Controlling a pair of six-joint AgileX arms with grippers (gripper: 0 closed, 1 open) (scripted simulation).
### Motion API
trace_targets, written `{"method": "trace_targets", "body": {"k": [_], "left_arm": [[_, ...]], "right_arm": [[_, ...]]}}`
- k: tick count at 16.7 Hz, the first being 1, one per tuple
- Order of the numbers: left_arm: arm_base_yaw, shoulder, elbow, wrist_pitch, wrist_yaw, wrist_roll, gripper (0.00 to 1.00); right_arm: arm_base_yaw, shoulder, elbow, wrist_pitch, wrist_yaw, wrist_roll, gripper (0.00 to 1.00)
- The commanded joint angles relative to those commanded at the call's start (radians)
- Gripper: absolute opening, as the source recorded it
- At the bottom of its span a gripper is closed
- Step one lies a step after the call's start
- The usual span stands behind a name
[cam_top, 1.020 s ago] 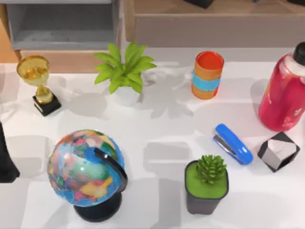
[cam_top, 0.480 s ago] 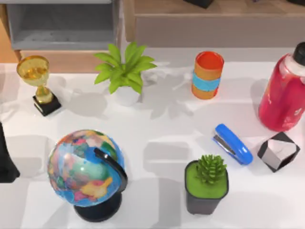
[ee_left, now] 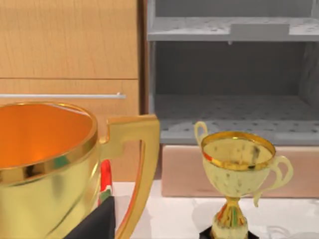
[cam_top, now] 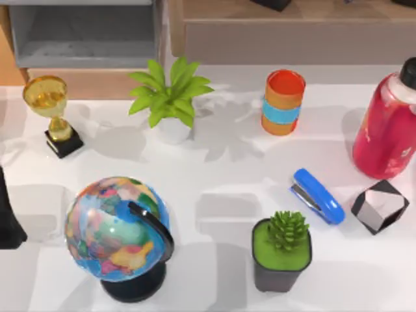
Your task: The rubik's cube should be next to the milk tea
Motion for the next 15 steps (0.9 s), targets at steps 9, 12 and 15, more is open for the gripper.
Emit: {"method": "trace_targets", "body": {"k": [9,12,15], "left_arm": [[0.000,0.000,0.000,0.000,0.000,0.000,1.00],[0.000,0.000,0.000,0.000,0.000,0.000,1.00],[0.000,0.000,0.000,0.000,0.000,0.000,1.00]], "right_arm": [[-0.003,0.001,0.016,-0.013,-0.001,0.002,0.00],[-0.003,0.005,0.047,-0.040,-0.001,0.002,0.00],[-0.003,0.001,0.046,-0.040,-0.001,0.003,0.00]]}}
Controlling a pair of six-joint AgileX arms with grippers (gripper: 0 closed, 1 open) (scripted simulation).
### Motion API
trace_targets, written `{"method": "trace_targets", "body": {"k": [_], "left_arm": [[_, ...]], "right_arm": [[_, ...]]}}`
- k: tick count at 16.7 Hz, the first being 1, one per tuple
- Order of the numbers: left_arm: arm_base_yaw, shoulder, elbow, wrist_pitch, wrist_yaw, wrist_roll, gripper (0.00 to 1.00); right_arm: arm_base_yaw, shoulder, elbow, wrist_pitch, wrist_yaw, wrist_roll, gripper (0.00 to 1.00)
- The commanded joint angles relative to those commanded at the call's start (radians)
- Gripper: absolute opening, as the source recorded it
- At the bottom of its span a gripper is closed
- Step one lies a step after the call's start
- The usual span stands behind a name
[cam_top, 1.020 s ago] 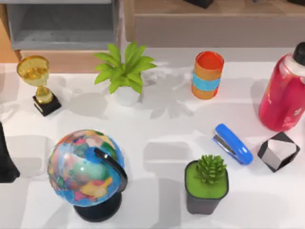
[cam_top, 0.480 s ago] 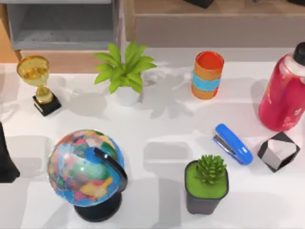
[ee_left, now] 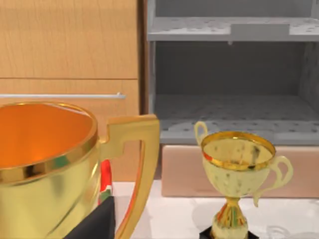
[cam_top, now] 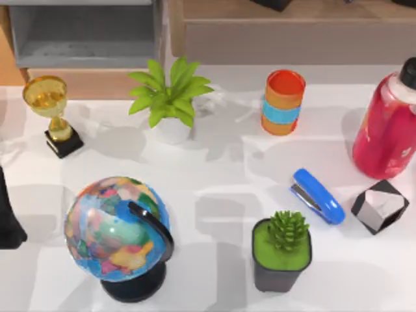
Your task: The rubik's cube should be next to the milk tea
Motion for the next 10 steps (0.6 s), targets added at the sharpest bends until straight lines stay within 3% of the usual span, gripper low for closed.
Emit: {"method": "trace_targets", "body": {"k": [5,10], "left_arm": [[0.000,0.000,0.000,0.000,0.000,0.000,1.00],[0.000,0.000,0.000,0.000,0.000,0.000,1.00]], "right_arm": [[0.038,-0.095,-0.024,-0.060,0.016,0.022,0.00],[0.192,-0.309,-0.180,-0.280,0.057,0.106,0.00]]}}
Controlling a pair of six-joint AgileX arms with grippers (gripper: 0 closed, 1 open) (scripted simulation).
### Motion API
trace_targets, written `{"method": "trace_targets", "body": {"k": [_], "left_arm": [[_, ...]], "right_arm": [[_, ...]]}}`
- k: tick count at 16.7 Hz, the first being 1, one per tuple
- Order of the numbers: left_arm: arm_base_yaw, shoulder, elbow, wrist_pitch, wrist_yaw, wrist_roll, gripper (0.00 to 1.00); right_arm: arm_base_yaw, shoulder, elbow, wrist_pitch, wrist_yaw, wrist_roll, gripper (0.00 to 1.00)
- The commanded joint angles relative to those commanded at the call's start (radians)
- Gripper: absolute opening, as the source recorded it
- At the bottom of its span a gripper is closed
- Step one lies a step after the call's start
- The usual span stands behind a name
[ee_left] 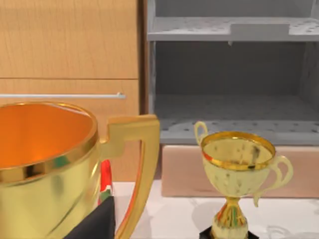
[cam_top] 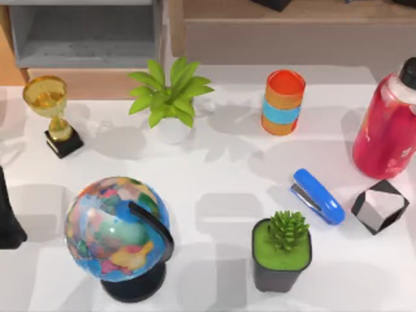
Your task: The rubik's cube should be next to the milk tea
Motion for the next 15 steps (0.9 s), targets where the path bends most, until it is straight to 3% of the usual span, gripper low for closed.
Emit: {"method": "trace_targets", "body": {"k": [9,15], "left_arm": [[0.000,0.000,0.000,0.000,0.000,0.000,1.00],[0.000,0.000,0.000,0.000,0.000,0.000,1.00]], "right_arm": [[0.397,-0.268,-0.529,-0.593,0.095,0.258,0.00],[0.556,-0.327,-0.817,-0.871,0.151,0.395,0.00]]}}
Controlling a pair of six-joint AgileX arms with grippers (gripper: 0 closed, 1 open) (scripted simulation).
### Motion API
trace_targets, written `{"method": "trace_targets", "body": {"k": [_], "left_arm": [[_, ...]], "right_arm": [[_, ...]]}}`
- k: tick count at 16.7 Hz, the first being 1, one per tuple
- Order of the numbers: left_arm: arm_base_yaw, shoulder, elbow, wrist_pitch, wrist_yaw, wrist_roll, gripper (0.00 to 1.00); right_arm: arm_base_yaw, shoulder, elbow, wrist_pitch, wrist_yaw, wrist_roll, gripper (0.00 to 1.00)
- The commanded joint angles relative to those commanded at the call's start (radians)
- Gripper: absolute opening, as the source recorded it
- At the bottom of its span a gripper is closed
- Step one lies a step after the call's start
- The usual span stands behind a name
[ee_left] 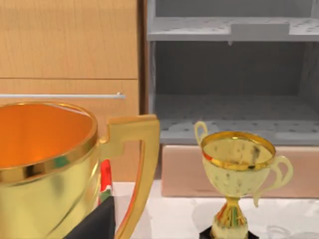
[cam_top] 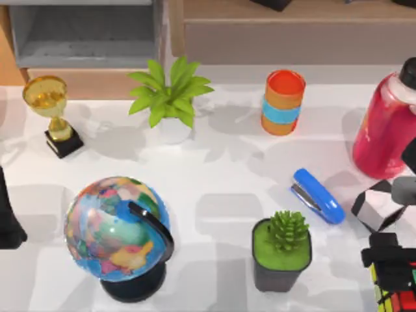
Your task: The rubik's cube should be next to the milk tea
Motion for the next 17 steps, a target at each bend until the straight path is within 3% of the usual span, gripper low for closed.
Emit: {"method": "trace_targets", "body": {"k": [17], "left_arm": [[0.000,0.000,0.000,0.000,0.000,0.000,1.00]], "right_arm": [[0.027,-0.003,-0.015,-0.016,-0.014,0.017,0.00]]}}
